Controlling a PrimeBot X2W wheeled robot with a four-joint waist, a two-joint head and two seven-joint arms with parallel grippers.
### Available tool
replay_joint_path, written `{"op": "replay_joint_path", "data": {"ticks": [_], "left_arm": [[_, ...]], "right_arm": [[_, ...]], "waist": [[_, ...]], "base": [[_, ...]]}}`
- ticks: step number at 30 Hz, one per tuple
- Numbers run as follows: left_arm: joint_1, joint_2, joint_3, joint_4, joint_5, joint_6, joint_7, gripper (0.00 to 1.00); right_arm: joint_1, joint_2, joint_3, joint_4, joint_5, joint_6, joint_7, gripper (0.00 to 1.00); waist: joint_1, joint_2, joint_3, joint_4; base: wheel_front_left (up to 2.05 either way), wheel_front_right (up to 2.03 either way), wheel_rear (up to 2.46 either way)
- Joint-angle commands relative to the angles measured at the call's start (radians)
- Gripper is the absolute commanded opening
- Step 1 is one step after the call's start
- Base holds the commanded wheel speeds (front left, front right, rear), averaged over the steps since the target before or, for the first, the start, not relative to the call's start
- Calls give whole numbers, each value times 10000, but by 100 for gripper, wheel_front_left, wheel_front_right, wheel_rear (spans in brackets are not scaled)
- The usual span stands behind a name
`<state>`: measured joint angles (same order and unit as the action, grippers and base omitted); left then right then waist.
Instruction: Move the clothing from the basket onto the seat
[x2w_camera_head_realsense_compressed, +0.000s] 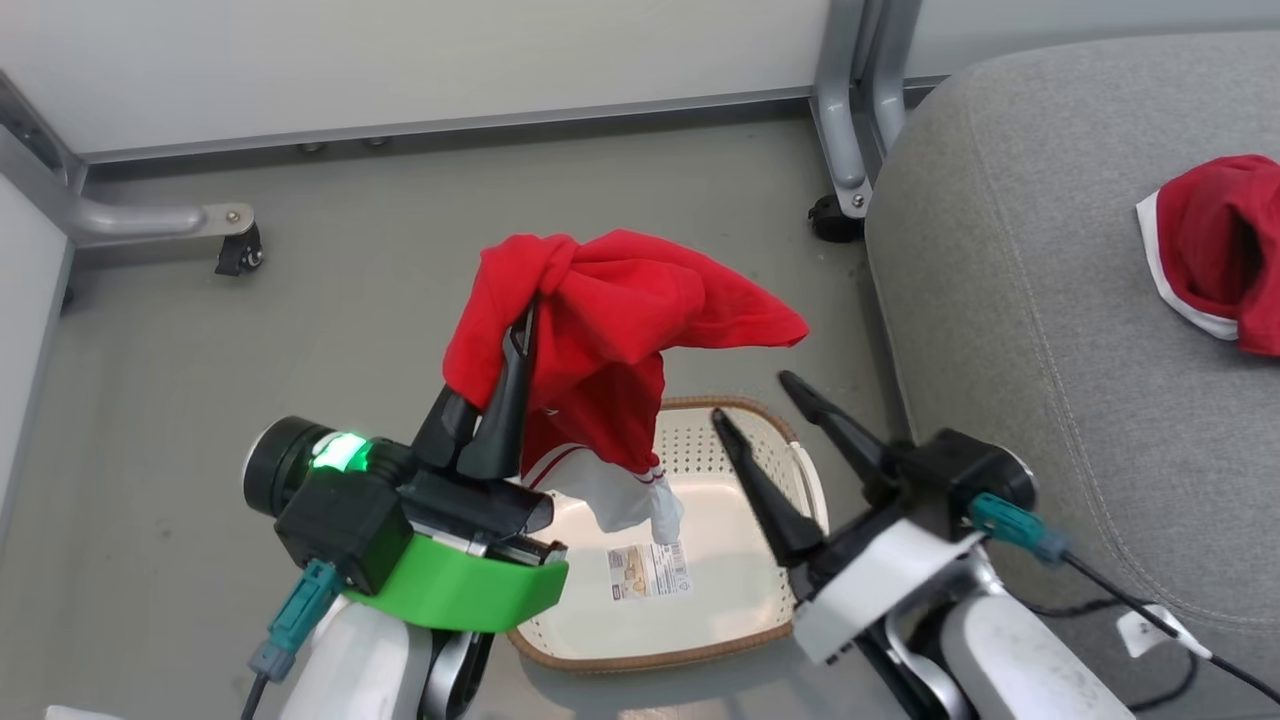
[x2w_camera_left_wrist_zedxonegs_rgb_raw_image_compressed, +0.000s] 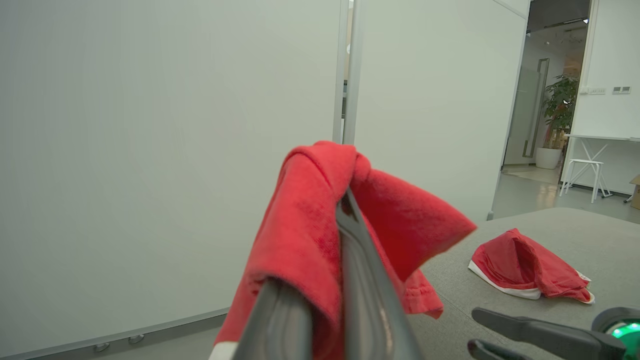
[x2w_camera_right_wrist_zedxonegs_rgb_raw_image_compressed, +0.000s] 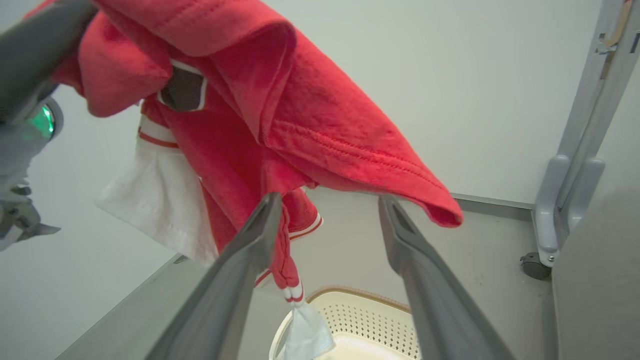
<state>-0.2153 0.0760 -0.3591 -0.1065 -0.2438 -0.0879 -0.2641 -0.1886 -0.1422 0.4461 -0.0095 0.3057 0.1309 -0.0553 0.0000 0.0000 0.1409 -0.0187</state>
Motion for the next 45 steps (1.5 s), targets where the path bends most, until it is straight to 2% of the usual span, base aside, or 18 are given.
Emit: {"op": "replay_joint_path", "data": {"ticks": [1, 7, 12, 20, 40, 42, 43, 45], "left_arm": [[-175, -37, -32, 14, 2, -25, -2, 0], [-303, -93, -210, 46, -34, -72, -2, 0], [-386, -131, -446, 103, -109, -118, -2, 0], [-433, -161, -747, 116, -157, -152, -2, 0], [-510, -222, -1196, 4, -311, -238, -2, 0], [-503, -222, -1188, 26, -310, -242, -2, 0], [-496, -224, -1181, 42, -309, -243, -2, 0], [-485, -224, -1169, 68, -308, -243, -2, 0]], "right_arm": [[-337, -57, 330, 246, 152, -3, 23, 100], [-1525, -4, 1510, 1486, 765, -3, -158, 100], [-2355, 4, 2113, 2629, 1066, -3, -473, 100], [-3330, 218, 3099, 3774, 1651, -3, -901, 100], [-4884, 578, 4414, 5848, 2851, -3, -1803, 100], [-4977, 596, 4521, 5950, 2958, -3, -1861, 13], [-5010, 611, 4575, 5985, 3018, -3, -1899, 0], [-5077, 617, 4676, 6070, 3123, -3, -1924, 0]], "waist": [[0, 0, 86, 96], [0, 0, 154, 288], [0, 0, 142, 506], [0, 0, 146, 693], [0, 0, 178, 858], [0, 0, 183, 854], [0, 0, 183, 849], [0, 0, 183, 837]], "base": [[0, 0, 0], [0, 0, 0], [0, 0, 0], [0, 0, 0], [0, 0, 0], [0, 0, 0], [0, 0, 0], [0, 0, 0]]}}
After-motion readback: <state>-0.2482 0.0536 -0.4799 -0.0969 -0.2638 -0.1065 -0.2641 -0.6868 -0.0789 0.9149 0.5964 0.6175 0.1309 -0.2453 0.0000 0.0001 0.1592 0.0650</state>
